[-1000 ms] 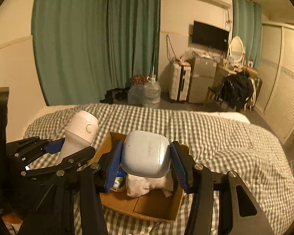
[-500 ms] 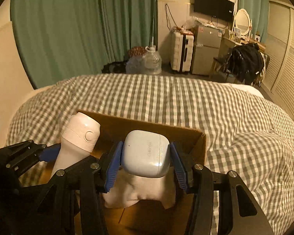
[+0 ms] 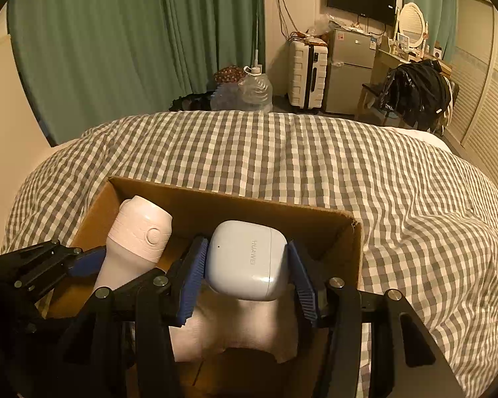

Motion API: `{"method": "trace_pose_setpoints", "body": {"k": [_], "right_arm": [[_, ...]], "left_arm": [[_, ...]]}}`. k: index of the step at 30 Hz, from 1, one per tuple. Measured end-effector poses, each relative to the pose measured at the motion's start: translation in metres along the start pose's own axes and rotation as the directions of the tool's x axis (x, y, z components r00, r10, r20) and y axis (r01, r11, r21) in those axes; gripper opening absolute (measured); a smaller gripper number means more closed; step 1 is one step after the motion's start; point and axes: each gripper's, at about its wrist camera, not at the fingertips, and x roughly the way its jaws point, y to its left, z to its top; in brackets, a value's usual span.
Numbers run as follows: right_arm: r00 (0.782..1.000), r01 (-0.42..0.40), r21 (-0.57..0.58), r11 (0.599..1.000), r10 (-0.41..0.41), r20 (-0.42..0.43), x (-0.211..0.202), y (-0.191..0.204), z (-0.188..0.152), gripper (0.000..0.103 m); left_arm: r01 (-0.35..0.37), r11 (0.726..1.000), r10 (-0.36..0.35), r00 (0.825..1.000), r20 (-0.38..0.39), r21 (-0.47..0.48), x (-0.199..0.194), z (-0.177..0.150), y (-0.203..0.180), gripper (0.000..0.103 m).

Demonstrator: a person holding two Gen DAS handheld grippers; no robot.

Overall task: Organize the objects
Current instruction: 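Carry the bottle and earbud case into the box and open both tools, then lift both tools up and away from the box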

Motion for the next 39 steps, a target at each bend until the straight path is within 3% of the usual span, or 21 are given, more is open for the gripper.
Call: {"method": "trace_pose_setpoints", "body": {"k": [5,7,8,10,15,16,18,22,29,35,39], "right_arm": [[1.000,-0.007,0.011,1.000,0.006,0.014,-0.007,0.003,-0.001,0.050],[1.000,-0.003,0.015,1.000,0.003,0.031,-0.016,0.005,0.000,0.060],[0.999,-0.003,0.017,1.000,0.003,0.047,-0.023,0.006,0.001,0.068],[0.996,-0.005,0.028,1.000,0.002,0.093,-0.043,0.006,0.005,0.069],[0.983,0.026,0.032,0.999,-0.032,0.183,-0.101,0.014,0.019,0.083],[0.979,0.034,0.030,0.999,-0.039,0.201,-0.113,0.017,0.021,0.085],[0.965,0.056,0.028,0.998,-0.061,0.254,-0.147,0.021,0.024,0.091],[0.939,0.085,0.025,0.996,-0.088,0.332,-0.209,0.032,0.028,0.094],[0.875,0.140,0.035,0.990,-0.140,0.464,-0.324,0.055,0.015,0.101],[0.842,0.165,0.033,0.986,-0.158,0.516,-0.397,0.071,-0.012,0.102],[0.833,0.177,0.021,0.984,-0.161,0.529,-0.423,0.081,-0.037,0.102]], "left_arm": [[-0.004,1.000,0.004,0.999,0.035,-0.014,-0.010,0.003,-0.003,0.066],[-0.017,1.000,0.018,0.999,0.051,-0.015,-0.021,0.005,-0.004,0.075],[-0.025,1.000,0.026,0.998,0.058,-0.015,-0.027,0.006,-0.005,0.077],[-0.037,0.999,0.038,0.997,0.072,-0.017,-0.042,0.009,-0.005,0.079],[-0.065,0.998,0.065,0.988,0.137,-0.007,-0.096,0.023,-0.010,0.081],[-0.070,0.998,0.070,0.985,0.157,-0.005,-0.110,0.026,-0.011,0.085],[-0.078,0.997,0.077,0.975,0.206,-0.006,-0.142,0.030,-0.015,0.095],[-0.088,0.996,0.082,0.953,0.291,0.008,-0.203,0.034,-0.024,0.097],[-0.130,0.992,0.117,0.907,0.405,0.005,-0.302,0.029,-0.040,0.101],[-0.123,0.992,0.120,0.878,0.463,-0.024,-0.367,0.009,-0.037,0.103],[-0.152,0.988,0.136,0.857,0.497,-0.009,-0.394,-0.018,-0.042,0.103]]}}
